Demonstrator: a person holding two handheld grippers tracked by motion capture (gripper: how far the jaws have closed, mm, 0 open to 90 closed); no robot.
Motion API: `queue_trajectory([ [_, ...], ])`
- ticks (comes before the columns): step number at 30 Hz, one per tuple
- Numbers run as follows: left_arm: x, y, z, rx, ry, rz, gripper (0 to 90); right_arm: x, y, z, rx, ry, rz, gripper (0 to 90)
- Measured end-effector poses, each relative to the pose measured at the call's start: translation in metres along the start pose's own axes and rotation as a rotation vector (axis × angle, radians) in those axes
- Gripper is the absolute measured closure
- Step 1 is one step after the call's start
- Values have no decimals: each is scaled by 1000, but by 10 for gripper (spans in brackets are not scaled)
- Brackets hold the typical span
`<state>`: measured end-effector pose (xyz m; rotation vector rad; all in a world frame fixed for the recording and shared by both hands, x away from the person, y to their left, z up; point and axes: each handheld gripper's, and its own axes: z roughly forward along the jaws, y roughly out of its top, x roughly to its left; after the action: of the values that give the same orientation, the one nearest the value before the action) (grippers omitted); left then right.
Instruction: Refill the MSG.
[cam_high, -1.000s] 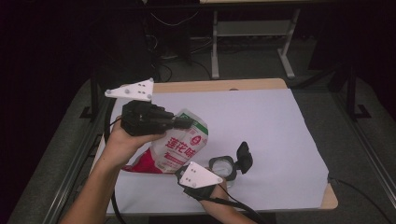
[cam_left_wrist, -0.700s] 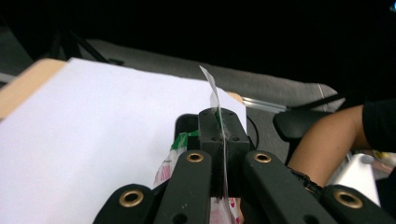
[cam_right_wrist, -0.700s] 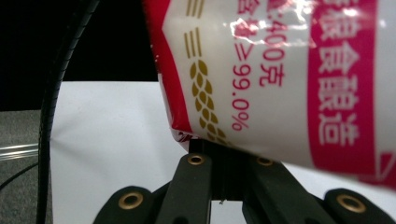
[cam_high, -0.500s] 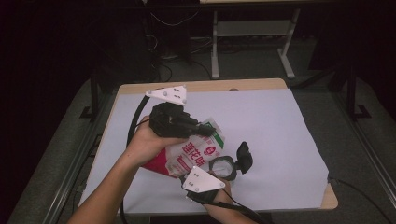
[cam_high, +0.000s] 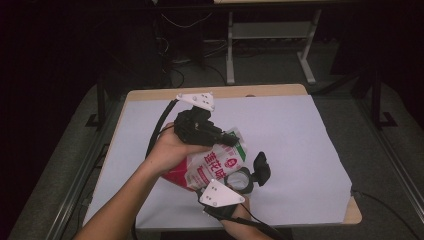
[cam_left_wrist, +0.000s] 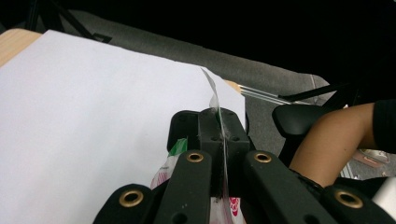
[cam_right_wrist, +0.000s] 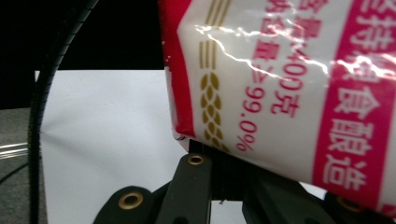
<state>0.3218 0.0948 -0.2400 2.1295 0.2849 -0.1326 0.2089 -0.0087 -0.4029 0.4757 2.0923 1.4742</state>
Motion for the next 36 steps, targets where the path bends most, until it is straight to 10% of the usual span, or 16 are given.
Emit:
queue_trajectory([
  [16, 5, 13, 32, 157, 1, -21, 900, 3, 0, -3, -7, -17, -4, 900],
  [36, 16, 9, 49, 212, 9, -51, 899, 1, -6, 2, 3, 3, 53, 900],
])
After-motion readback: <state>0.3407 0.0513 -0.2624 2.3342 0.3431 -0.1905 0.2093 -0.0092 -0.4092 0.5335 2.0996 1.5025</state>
